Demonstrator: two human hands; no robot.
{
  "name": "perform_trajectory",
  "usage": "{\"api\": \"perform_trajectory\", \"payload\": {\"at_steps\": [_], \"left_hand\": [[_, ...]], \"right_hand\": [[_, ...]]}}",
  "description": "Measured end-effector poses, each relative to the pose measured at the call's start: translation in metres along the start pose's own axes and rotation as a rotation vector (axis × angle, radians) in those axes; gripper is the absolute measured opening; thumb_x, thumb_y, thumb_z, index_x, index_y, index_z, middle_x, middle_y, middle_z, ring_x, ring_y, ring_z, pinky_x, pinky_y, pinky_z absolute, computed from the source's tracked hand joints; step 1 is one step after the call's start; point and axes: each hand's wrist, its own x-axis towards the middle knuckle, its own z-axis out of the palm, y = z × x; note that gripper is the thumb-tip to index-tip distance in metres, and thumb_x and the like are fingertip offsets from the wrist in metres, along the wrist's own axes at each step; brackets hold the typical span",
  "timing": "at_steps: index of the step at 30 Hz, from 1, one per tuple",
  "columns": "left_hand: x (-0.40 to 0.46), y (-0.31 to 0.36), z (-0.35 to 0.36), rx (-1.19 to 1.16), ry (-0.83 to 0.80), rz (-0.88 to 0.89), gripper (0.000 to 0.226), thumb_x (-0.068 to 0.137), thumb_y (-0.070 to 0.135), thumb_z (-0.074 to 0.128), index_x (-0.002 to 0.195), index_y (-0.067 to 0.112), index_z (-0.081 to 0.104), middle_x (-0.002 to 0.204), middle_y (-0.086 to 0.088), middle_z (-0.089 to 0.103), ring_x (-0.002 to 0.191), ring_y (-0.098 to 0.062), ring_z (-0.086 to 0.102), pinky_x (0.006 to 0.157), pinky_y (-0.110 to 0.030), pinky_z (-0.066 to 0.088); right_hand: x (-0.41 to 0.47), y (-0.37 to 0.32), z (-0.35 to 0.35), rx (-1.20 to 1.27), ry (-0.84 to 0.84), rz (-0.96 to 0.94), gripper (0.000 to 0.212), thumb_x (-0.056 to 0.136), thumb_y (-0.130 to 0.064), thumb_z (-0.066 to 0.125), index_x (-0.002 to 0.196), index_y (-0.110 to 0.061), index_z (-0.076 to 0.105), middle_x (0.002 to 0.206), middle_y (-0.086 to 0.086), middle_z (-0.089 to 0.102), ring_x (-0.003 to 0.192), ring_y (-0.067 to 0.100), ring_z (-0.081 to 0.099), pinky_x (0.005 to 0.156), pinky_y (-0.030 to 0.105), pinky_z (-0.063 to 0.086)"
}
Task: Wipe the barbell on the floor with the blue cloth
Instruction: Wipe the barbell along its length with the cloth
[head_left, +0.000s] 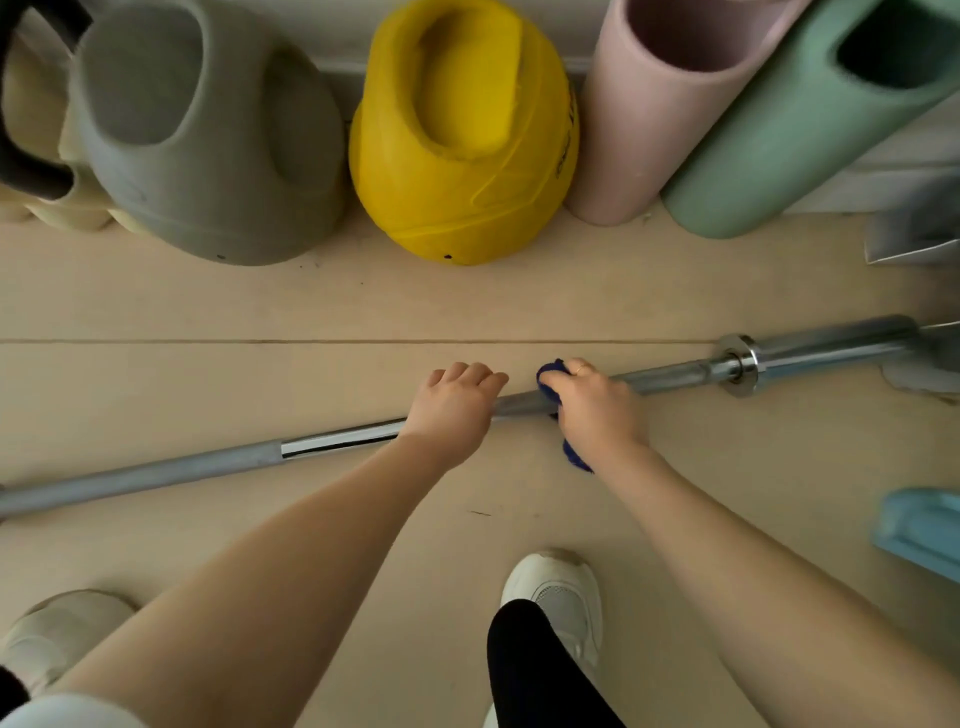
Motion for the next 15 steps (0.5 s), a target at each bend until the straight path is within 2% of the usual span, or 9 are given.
{"api": "perform_trajectory", "payload": {"at_steps": [2, 4, 6, 8, 10, 12, 15], "left_hand": [[0.01, 0.008, -0.002, -0.016, -0.029, 0.007, 0.046, 0.096, 0.018, 0.044, 0.141, 0.021, 0.035, 0.141, -0.002, 0.04, 0.128, -0.024, 0.037, 0.104, -0.033, 0.028], [0.014, 0.011, -0.002, 0.004, -0.081, -0.003, 0.041, 0.096, 0.023, 0.045, 0.137, 0.02, 0.04, 0.136, -0.003, 0.046, 0.124, -0.025, 0.041, 0.102, -0.034, 0.031], [0.014, 0.011, 0.0, 0.057, -0.116, -0.019, 0.036, 0.097, 0.028, 0.044, 0.132, 0.019, 0.045, 0.13, -0.003, 0.051, 0.121, -0.025, 0.044, 0.099, -0.034, 0.032], [0.011, 0.009, 0.003, 0.08, -0.124, -0.027, 0.036, 0.098, 0.032, 0.042, 0.131, 0.017, 0.047, 0.128, -0.003, 0.052, 0.124, -0.024, 0.04, 0.1, -0.033, 0.032], [0.01, 0.01, 0.007, 0.078, -0.122, -0.028, 0.036, 0.099, 0.033, 0.039, 0.131, 0.017, 0.047, 0.129, -0.002, 0.053, 0.127, -0.023, 0.036, 0.1, -0.032, 0.031], [0.009, 0.012, 0.008, 0.077, -0.126, -0.035, 0.035, 0.099, 0.032, 0.038, 0.13, 0.016, 0.047, 0.128, -0.002, 0.054, 0.128, -0.023, 0.036, 0.099, -0.032, 0.032], [0.009, 0.014, 0.008, 0.074, -0.139, -0.052, 0.036, 0.099, 0.032, 0.039, 0.13, 0.016, 0.046, 0.129, -0.002, 0.053, 0.127, -0.023, 0.036, 0.099, -0.032, 0.032]], "right_hand": [[0.002, 0.032, -0.007, -0.039, 0.03, 0.081, 0.025, 0.084, -0.013, 0.048, 0.104, -0.022, 0.059, 0.113, 0.007, 0.055, 0.086, 0.035, 0.062, 0.061, 0.033, 0.037], [0.002, 0.071, -0.016, -0.057, 0.087, 0.227, 0.026, 0.087, -0.015, 0.044, 0.105, -0.024, 0.061, 0.117, 0.009, 0.056, 0.092, 0.036, 0.062, 0.066, 0.034, 0.041], [-0.002, 0.105, -0.026, -0.023, 0.18, 0.391, 0.025, 0.09, -0.015, 0.043, 0.106, -0.02, 0.062, 0.117, 0.014, 0.057, 0.093, 0.04, 0.061, 0.071, 0.037, 0.046], [-0.004, 0.113, -0.027, -0.068, 0.205, 0.445, 0.023, 0.091, -0.011, 0.044, 0.104, -0.015, 0.062, 0.114, 0.018, 0.056, 0.09, 0.041, 0.061, 0.069, 0.038, 0.045], [-0.003, 0.095, -0.02, -0.096, 0.183, 0.393, 0.023, 0.088, -0.006, 0.045, 0.103, -0.012, 0.061, 0.111, 0.016, 0.056, 0.087, 0.039, 0.061, 0.062, 0.034, 0.041], [-0.005, 0.07, -0.011, -0.094, 0.131, 0.246, 0.025, 0.086, -0.004, 0.046, 0.104, -0.014, 0.06, 0.111, 0.012, 0.057, 0.085, 0.036, 0.062, 0.058, 0.032, 0.035], [-0.007, 0.073, -0.012, -0.068, 0.062, 0.073, 0.028, 0.083, -0.005, 0.047, 0.103, -0.02, 0.06, 0.11, 0.007, 0.057, 0.082, 0.035, 0.063, 0.058, 0.031, 0.038]]}}
